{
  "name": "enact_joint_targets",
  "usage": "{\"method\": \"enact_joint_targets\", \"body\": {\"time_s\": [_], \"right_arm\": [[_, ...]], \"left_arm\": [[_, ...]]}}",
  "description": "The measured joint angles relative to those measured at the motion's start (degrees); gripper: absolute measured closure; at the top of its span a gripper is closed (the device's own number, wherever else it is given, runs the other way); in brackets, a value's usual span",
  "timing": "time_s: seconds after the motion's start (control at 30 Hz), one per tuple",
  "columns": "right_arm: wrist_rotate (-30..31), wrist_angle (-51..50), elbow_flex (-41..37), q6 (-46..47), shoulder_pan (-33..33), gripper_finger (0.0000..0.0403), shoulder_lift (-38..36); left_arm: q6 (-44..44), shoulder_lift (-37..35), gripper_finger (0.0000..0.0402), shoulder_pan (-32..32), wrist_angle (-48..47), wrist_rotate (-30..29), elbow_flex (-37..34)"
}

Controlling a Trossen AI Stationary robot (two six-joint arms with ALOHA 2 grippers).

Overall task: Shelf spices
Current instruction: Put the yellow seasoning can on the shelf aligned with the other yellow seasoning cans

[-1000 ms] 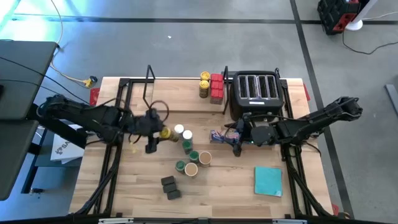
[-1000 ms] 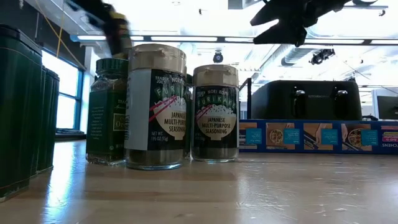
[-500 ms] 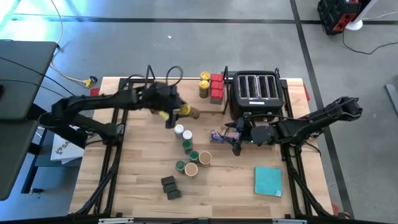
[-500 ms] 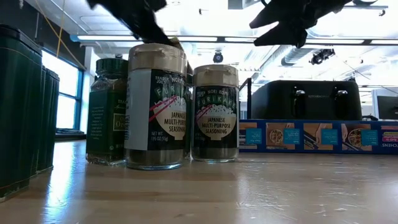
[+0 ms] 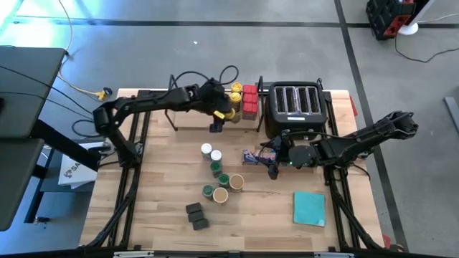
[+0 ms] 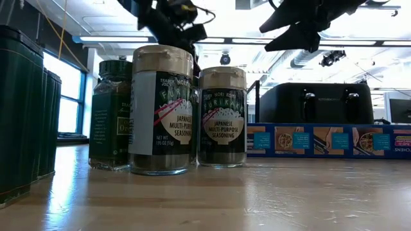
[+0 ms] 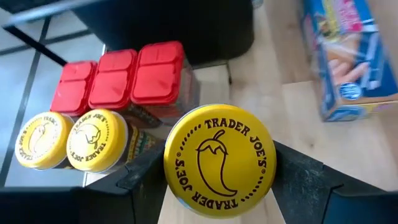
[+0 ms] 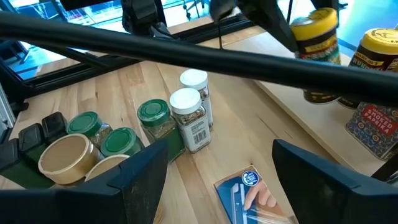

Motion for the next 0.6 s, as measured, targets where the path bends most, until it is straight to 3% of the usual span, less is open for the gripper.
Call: {"method": "enact_joint_targets", "body": {"time_s": [0.3,0.6], "right_arm": [[0.0,-0.2,0.0,0.0,0.0,0.0121,0.0],[0.0,-0.2,0.0,-0.1,0.0,0.0121,0.0]], "left_arm": [[2.1,3.1,0.016,1.0,0.2,-0.5,1.0],[1.4,3.1,0.0124,1.3,1.8,-0.6,1.0]]}}
